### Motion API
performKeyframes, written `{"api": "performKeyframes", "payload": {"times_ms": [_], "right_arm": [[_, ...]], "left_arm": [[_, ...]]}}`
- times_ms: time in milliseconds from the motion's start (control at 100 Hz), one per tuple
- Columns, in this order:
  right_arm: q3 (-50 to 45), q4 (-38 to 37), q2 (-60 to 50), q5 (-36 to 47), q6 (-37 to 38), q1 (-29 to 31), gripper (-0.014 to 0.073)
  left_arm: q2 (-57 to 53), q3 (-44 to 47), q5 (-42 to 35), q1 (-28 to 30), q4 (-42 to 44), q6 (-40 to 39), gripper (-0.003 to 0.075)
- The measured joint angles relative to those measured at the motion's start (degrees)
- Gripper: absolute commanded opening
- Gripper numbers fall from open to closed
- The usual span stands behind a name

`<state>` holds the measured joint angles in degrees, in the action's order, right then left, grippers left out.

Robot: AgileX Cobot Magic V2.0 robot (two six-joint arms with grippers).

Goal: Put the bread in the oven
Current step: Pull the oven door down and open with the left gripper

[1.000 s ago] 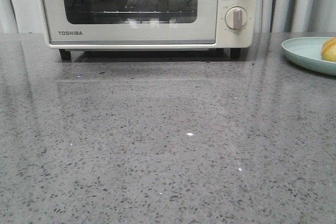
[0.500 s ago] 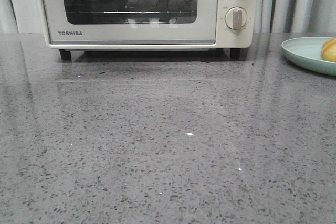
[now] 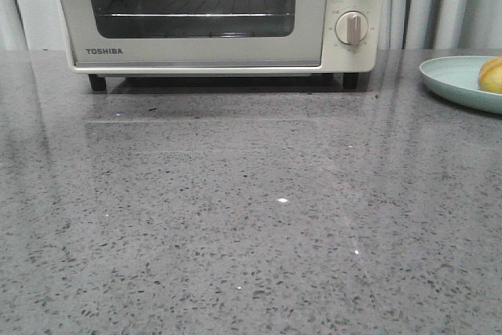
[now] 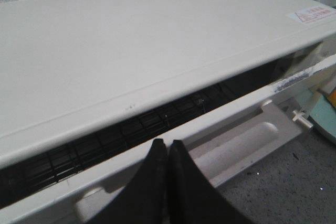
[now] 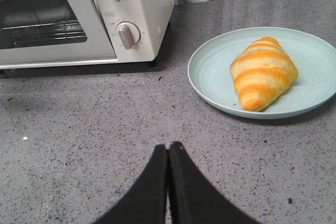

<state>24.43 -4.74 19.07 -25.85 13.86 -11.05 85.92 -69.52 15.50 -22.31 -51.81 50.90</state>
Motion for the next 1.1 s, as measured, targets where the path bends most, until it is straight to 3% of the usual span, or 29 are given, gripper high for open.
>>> {"api": "performKeyframes", "payload": {"times_ms": [330,640,1100], "right_arm": [[0.0,0.0,0.0,4.1,0.0,0.0,-0.0048],[0.0,0.0,0.0,7.8,-0.1,0.0,-0.0048],[1.8,0.0,0.0,8.6,-0.1,0.0,-0.0048]], "left_arm": [[-7.2,10.8,5.1,-0.1,-1.1,0.0,-0.0022],[-5.1,20.4,13.9,-0.6,1.6,-0.1,-0.0022],[-4.8,21.0,16.2,-0.4,2.4,-0.1,-0.0022]]}}
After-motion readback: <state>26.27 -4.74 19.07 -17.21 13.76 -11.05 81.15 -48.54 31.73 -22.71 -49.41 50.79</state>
